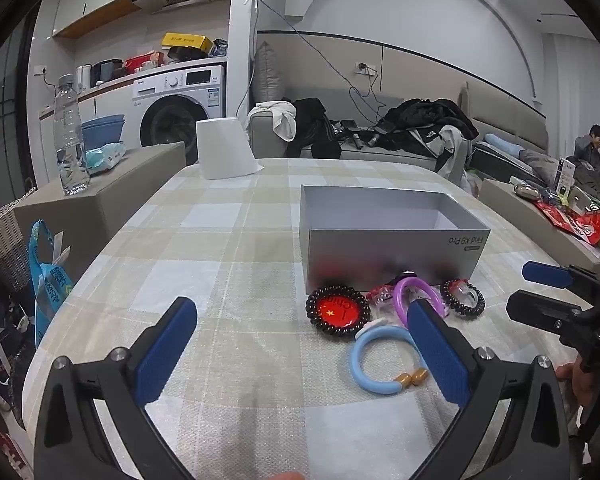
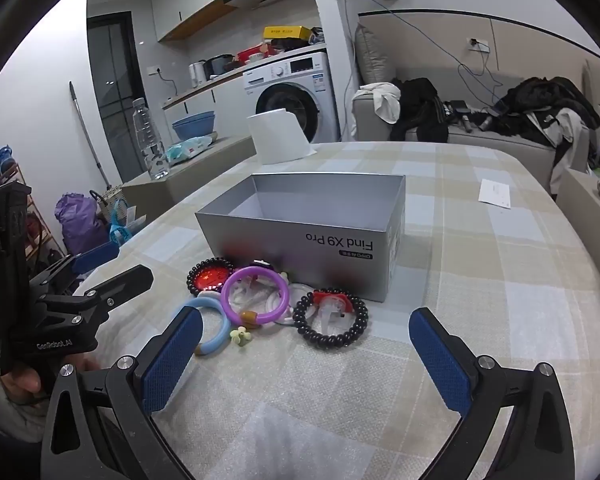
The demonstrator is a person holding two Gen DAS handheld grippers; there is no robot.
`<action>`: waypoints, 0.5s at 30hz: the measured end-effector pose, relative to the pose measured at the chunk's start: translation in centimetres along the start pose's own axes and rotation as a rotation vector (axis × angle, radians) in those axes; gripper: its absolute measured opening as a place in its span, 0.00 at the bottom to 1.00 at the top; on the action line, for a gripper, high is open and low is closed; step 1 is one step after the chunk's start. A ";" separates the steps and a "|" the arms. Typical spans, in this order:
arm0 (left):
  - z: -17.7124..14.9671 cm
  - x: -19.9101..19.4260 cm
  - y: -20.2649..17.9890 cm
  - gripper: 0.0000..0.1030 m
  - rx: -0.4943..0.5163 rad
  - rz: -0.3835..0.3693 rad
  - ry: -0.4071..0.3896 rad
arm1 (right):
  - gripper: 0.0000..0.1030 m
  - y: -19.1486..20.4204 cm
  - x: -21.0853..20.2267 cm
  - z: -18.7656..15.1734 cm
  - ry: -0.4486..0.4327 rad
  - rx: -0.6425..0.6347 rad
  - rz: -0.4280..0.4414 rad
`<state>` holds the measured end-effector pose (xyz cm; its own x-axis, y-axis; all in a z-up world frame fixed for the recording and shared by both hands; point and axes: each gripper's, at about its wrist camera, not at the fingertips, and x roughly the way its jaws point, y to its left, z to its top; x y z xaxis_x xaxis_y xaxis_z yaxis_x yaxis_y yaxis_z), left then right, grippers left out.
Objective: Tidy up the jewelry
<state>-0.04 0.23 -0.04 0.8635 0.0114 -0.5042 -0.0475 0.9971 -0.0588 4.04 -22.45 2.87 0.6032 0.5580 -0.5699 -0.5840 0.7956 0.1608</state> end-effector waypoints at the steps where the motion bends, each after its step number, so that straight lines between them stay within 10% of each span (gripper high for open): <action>1: 0.0 0.0 0.0 0.99 0.000 0.000 0.000 | 1.00 0.0 0.0 0.0 0.000 0.000 -0.001; 15: 0.0 0.0 0.2 0.99 -0.005 0.008 0.007 | 1.00 -0.3 0.0 0.1 0.008 0.010 0.001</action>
<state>-0.03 0.40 -0.11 0.8593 0.0187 -0.5111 -0.0569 0.9966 -0.0592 4.24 -22.64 2.88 0.5981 0.5572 -0.5760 -0.5791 0.7973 0.1700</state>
